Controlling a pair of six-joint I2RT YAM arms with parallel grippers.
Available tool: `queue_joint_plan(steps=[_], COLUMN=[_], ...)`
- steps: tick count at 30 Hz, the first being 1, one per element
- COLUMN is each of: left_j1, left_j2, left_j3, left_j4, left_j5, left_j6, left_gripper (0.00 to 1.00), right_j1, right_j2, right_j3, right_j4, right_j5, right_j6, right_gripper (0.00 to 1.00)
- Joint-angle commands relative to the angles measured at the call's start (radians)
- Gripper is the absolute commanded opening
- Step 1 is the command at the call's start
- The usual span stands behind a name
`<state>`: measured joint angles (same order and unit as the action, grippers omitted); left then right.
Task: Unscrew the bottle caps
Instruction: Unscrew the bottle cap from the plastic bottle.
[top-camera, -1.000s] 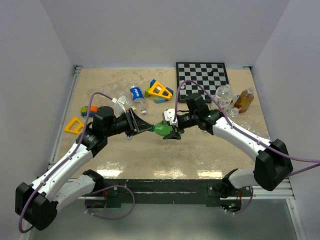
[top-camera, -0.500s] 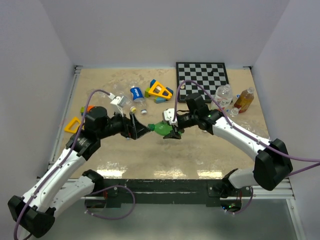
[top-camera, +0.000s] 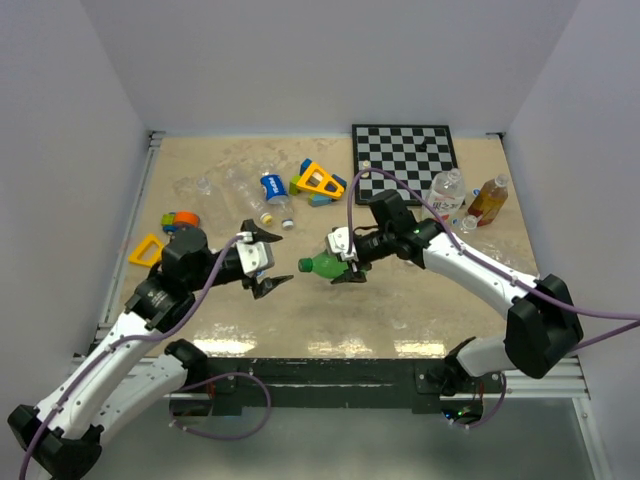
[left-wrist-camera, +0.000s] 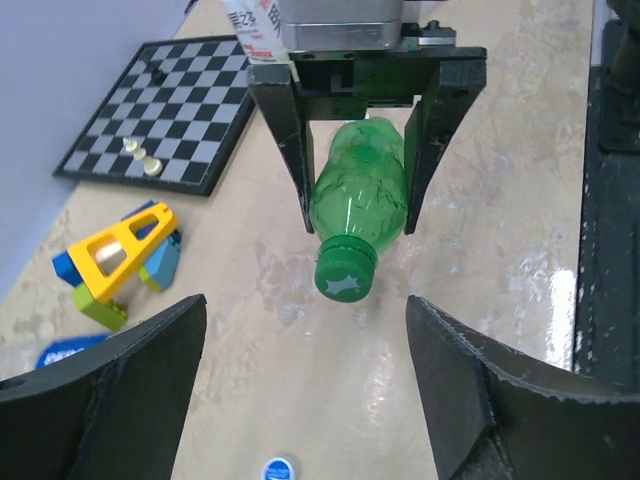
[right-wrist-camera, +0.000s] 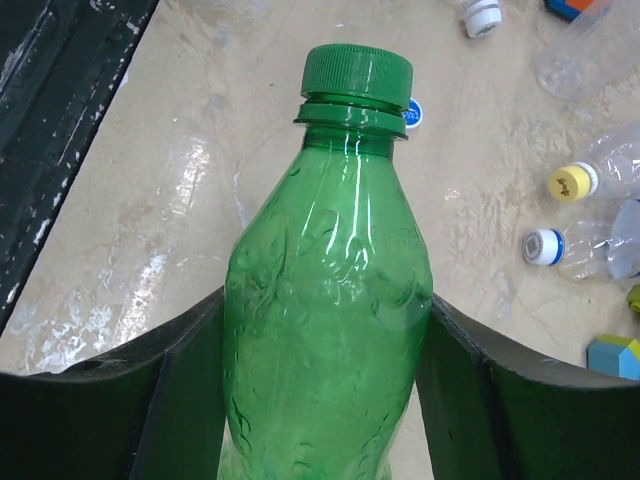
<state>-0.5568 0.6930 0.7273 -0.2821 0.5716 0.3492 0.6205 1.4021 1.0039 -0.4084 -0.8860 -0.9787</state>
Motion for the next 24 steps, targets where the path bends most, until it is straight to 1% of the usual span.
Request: queue_joint_plan(steps=[1, 3, 5, 10, 13, 16, 24], left_j1=[0.000, -0.002, -0.002, -0.006, -0.009, -0.018, -0.032], left_j2=[0.078, 0.123, 0.148, 0.174, 0.201, 0.229, 0.224], left_j3=[0.017, 0.026, 0.027, 0.003, 0.006, 0.014, 0.006], left_j4=[0.113, 0.118, 0.127, 0.181, 0.193, 0.187, 0.144], left_j5=[0.144, 0.192, 0.221, 0.244, 0.244, 0.249, 0.226], left_j6=[0.155, 0.148, 0.139, 0.108, 0.093, 0.086, 0.109], left_gripper=[0.81, 0.75, 0.72, 0.69, 0.61, 0.56, 0.56], right_j1=[-0.004, -0.004, -0.004, -0.004, -0.004, -0.004, -0.004], right_j2=[-0.002, 0.000, 0.001, 0.003, 0.008, 0.008, 0.008], right_j3=[0.009, 0.009, 0.010, 0.013, 0.016, 0.018, 0.019], right_j4=[-0.032, -0.035, -0.038, -0.044, -0.050, -0.053, -0.055], right_j5=[-0.044, -0.048, -0.048, -0.051, -0.053, -0.054, -0.054], right_j6=[-0.067, -0.069, -0.071, -0.075, -0.078, -0.080, -0.080], right_gripper=[0.00, 0.00, 0.00, 0.00, 0.00, 0.00, 0.00])
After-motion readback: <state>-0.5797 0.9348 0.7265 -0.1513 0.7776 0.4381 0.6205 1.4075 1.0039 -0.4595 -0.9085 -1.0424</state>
